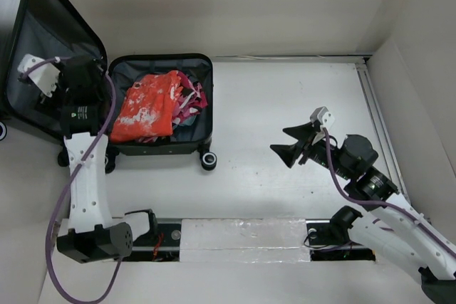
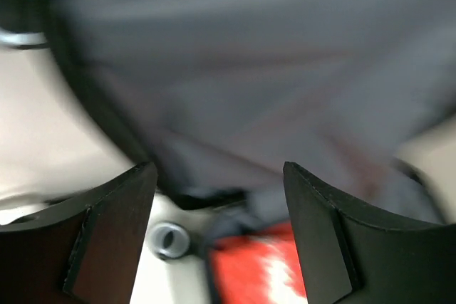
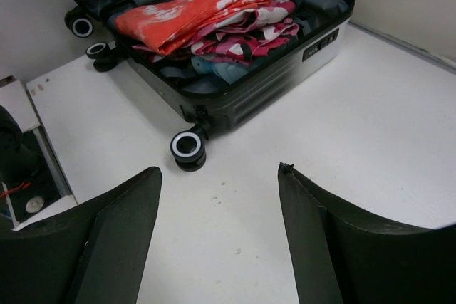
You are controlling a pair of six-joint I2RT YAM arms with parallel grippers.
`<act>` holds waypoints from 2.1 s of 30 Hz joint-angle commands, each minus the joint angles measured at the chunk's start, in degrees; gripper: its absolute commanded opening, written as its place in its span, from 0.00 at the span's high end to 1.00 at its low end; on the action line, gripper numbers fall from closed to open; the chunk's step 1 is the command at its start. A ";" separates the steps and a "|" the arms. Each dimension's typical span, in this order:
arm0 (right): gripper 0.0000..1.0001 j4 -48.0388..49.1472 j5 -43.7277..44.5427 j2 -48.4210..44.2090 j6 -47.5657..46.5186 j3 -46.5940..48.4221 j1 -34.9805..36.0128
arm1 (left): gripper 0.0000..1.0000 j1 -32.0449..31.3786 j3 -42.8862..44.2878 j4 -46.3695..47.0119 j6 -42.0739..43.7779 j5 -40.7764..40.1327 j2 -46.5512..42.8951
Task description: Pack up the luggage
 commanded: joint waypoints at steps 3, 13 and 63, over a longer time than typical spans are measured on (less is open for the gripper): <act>0.28 2.80 0.09 0.26 -0.94 -0.09 0.54 | 0.32 -0.84 15.95 2.42 0.68 29.10 1.19; 0.28 2.80 0.09 0.35 -0.94 -0.09 0.54 | 0.31 -5.33 12.51 0.02 10.87 41.91 0.90; 0.27 1.75 2.82 0.62 -1.99 -0.18 0.54 | 0.49 20.59 2.62 -6.37 -2.58 7.53 9.02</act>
